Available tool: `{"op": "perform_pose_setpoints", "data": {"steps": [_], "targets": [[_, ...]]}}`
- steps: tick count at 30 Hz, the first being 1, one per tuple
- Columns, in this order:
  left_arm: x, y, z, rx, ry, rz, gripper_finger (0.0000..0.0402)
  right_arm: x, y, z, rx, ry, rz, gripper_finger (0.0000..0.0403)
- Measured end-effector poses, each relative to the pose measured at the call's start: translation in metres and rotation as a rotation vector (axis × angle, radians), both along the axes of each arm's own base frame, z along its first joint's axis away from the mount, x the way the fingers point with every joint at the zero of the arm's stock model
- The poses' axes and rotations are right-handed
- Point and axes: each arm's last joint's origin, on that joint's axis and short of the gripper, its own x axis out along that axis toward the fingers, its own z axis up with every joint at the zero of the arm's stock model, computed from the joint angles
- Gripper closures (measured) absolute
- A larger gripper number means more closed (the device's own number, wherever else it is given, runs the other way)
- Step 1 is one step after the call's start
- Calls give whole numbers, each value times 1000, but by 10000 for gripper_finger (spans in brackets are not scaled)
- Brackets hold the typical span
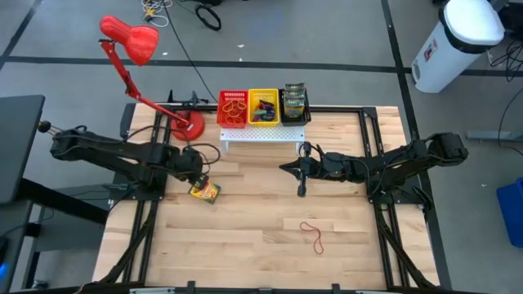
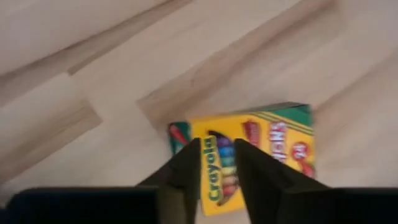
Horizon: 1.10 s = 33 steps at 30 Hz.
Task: Pick & Place Office Desk Supplies
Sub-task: Put the yellow crayon box into the black bin on the shelf
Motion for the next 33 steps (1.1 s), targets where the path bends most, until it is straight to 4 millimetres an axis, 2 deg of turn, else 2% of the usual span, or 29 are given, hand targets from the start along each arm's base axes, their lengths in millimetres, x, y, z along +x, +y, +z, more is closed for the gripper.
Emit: {"op": "perform_pose_setpoints", "data": {"steps": [6,11,15,19,26,33], "targets": [[2,1,-9,-45,53,27,230,0,0,0,0,0,0,382],[4,-4,-16,-70,92,6,225,0,0,0,0,1,0,382],[-3,-8,-35,-102,117,23,241,0,0,0,0,2,0,382],[-4,-10,-47,-132,53,12,259,0,0,0,0,2,0,382],[4,-11,-45,-141,-60,-92,304,0,0,0,0,2,0,382],[6,-12,-44,-109,-79,-167,381,0,0,0,0,2,0,382]]}}
